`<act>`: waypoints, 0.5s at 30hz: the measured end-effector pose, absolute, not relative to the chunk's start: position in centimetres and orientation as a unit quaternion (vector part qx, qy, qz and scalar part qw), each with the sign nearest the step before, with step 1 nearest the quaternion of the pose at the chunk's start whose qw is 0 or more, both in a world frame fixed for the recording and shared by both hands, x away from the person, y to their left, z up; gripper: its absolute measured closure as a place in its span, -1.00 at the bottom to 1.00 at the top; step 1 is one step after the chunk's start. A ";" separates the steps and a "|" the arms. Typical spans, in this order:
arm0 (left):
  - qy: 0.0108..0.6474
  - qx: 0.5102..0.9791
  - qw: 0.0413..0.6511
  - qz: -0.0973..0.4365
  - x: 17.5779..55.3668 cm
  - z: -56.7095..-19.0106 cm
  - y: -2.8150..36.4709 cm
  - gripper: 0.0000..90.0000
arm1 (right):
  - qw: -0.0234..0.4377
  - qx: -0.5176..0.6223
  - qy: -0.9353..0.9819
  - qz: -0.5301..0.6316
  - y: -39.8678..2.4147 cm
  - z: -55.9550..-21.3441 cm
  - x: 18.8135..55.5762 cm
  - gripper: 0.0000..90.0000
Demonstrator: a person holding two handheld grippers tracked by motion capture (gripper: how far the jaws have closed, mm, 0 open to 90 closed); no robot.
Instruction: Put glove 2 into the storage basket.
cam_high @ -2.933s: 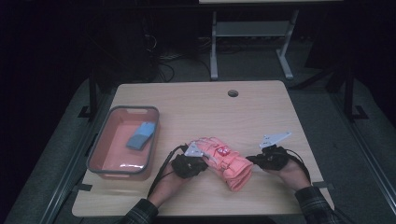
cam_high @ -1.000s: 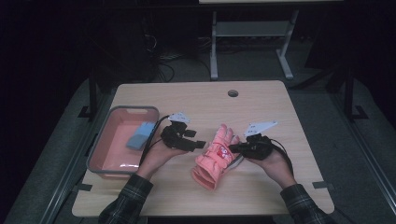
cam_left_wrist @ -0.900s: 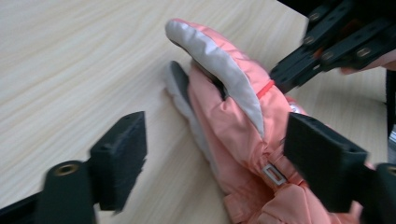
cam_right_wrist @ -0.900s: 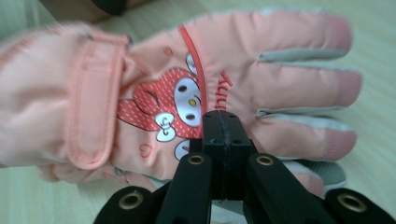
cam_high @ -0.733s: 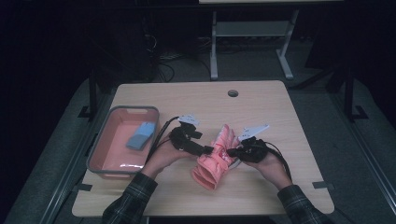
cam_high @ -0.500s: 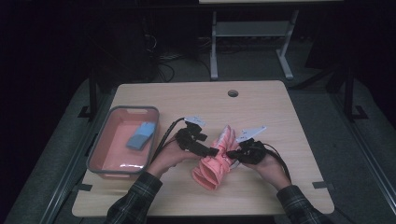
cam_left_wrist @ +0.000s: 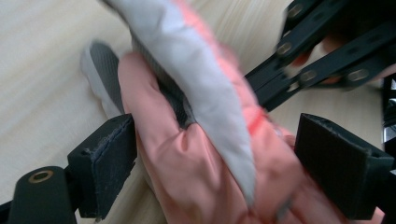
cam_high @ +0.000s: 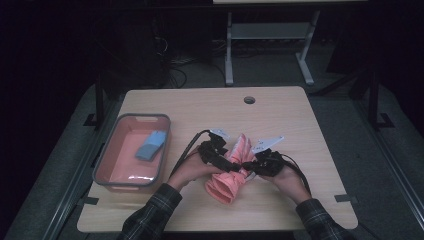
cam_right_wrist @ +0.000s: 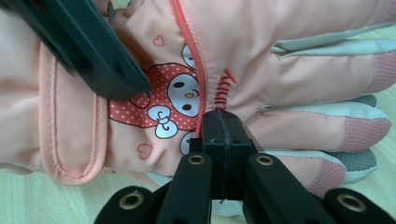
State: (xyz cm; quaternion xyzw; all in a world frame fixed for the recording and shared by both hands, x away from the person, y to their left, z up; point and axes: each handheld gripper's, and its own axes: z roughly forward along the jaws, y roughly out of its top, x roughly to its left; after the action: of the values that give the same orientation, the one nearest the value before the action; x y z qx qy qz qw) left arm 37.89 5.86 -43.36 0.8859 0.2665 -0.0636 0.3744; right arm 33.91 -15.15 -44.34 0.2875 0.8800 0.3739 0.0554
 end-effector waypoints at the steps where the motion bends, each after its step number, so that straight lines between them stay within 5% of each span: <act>1: 0.271 0.887 0.369 -0.065 37.9 -43.8 5.7 -0.72 | 0.055 0.288 0.880 0.374 -15.2 -44.3 33.9 1.00; 15: 0.305 0.871 0.362 -0.129 38.6 -46.1 6.0 -0.73 | 0.056 0.286 0.882 0.370 -15.0 -44.6 33.8 1.00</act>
State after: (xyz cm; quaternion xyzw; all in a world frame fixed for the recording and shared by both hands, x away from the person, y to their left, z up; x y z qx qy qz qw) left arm 38.64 5.99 -46.12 0.8713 0.3046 -0.1292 0.3624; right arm 33.76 -15.02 -44.64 0.2860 0.8823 0.3696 0.0564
